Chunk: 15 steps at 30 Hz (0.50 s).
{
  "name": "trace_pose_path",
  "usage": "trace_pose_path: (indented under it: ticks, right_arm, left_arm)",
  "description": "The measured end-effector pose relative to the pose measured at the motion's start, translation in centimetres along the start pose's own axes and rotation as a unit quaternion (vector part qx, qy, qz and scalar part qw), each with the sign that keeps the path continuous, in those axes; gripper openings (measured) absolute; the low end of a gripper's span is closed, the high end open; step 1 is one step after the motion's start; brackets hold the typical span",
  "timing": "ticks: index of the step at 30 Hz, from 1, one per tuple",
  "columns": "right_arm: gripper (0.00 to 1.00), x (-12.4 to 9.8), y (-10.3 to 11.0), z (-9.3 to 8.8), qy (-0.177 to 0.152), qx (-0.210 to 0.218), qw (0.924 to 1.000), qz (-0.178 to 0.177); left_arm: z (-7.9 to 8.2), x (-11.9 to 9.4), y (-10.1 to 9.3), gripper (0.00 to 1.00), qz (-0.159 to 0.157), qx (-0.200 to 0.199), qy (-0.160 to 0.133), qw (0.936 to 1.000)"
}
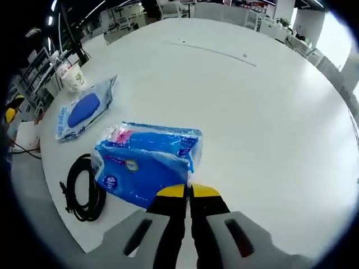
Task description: Arrange the tabletop items into an orderly group along one side of the table until the central work area is clear of visible clutter.
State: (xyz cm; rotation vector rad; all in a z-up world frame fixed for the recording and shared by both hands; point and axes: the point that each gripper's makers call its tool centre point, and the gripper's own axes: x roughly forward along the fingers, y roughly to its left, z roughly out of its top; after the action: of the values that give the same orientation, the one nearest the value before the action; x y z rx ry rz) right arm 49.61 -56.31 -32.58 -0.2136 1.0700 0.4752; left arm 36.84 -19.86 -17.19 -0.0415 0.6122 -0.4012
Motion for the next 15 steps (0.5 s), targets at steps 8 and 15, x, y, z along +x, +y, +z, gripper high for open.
trace_pose_path:
  ticks: [8, 15]
  right_arm:
    - [0.0, 1.6, -2.1, 2.1, -0.019, 0.034, 0.999, -0.022]
    - [0.0, 2.3, -2.6, 4.6, -0.043, 0.091, 0.9948, -0.017]
  left_arm:
    - [0.2, 0.4, -0.4, 0.39, -0.005, 0.004, 0.002, 1.0]
    - [0.1, 0.3, 0.1, 0.39, -0.001, 0.002, 0.003, 1.0]
